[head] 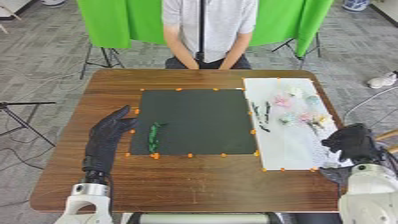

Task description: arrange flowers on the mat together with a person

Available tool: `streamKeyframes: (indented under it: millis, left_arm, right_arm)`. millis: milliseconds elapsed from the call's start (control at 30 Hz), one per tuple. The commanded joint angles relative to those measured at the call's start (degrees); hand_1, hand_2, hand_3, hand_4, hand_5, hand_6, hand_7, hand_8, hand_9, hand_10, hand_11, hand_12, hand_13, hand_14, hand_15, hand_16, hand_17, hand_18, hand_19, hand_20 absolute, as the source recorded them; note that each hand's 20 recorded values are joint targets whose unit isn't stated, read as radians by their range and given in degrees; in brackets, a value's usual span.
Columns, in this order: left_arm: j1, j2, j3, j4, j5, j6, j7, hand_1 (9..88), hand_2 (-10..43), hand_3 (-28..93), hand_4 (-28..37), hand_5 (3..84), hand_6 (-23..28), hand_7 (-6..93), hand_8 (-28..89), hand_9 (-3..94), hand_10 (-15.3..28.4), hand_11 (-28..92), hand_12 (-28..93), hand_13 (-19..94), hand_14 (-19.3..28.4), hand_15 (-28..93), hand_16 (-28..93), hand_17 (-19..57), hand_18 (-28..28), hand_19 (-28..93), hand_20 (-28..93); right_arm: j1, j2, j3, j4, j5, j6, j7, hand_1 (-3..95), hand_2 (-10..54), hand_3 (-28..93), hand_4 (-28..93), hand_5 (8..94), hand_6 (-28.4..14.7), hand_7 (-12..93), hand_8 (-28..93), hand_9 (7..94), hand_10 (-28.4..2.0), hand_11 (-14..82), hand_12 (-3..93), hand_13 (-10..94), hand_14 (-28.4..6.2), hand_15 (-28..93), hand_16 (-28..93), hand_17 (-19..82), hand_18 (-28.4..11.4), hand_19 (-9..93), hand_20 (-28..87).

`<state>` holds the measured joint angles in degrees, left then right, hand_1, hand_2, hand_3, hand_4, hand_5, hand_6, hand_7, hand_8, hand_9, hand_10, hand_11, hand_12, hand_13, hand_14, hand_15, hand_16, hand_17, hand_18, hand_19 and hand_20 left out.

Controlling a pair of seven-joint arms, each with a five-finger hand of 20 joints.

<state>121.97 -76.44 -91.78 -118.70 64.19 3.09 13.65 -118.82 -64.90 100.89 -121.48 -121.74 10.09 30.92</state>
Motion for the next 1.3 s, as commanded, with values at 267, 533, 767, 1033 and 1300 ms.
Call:
streamKeyframes:
  millis: [267,533,767,1033,1300]
  left_arm:
    - [1.78,1.55,-5.62,1.54,-1.02,2.87,0.54,25.6,-5.4,67,-17.1,47.9,2.5,13.0,-6,50.2,14.6,24,17,37,18.1,31,3,3.3,14.5,15,19]
    - [2.28,1.74,-6.11,1.9,-1.42,3.33,-0.21,25.5,-5.5,67,-17.4,47.9,2.3,13.4,-6,50.6,14.6,24,17,37,18.1,32,3,3.4,14.5,15,19]
    - [2.89,2.17,-6.27,1.47,-1.49,3.7,-0.35,25.6,-5.4,67,-17.4,48.1,2.3,13.5,-6,50.5,14.6,24,17,37,18.1,32,3,3.4,14.5,15,19]
    - [3.6,2.41,-6.41,1.03,-1.81,4.01,-0.86,25.5,-5.4,67,-17.4,48.0,2.3,13.6,-6,50.6,14.6,24,17,37,18.1,32,3,3.4,14.5,15,19]
    - [4.17,2.62,-6.12,0.58,-1.58,4.21,-1.17,25.6,-5.3,67,-17.4,48.0,2.4,13.5,-6,50.6,14.7,24,17,37,18.1,32,3,3.4,14.5,15,19]
  right_arm:
    - [12.34,-9.58,-13.96,-4.64,3.37,-0.88,-4.02,90.7,-9.5,-28,42,86.7,-1.7,22,18,93.7,-9.8,35.1,22.6,94,-0.1,61,16,67,-13.2,93,55]
    - [17.06,-17.69,-22.58,-0.92,9.86,-3.53,-2.88,90.8,-9.5,-28,42,86.7,-1.7,22,18,93.7,-9.8,35.5,22.5,94,0.1,61,16,67,-13.0,93,55]
    - [18.13,-19.87,-28.26,2.35,15.54,-0.66,1.66,91.2,-9.5,-28,42,86.7,-2.2,23,17,93.7,-10.1,35.1,21.9,94,-0.1,60,15,68,-11.7,93,50]
    - [18.44,-20.27,-33.95,5.16,21.38,5.42,6.04,91.3,-9.5,-28,43,85.8,-3.2,24,15,93.7,-10.5,32.1,21.3,94,-0.1,57,13,70,-8.7,92,36]
    - [20.08,-20.96,-36.49,7.83,23.2,8.7,7.37,91.4,-9.5,-28,43,85.2,-3.8,25,13,93.7,-10.2,29.5,21.9,94,-0.4,56,12,71,-7.5,89,32]
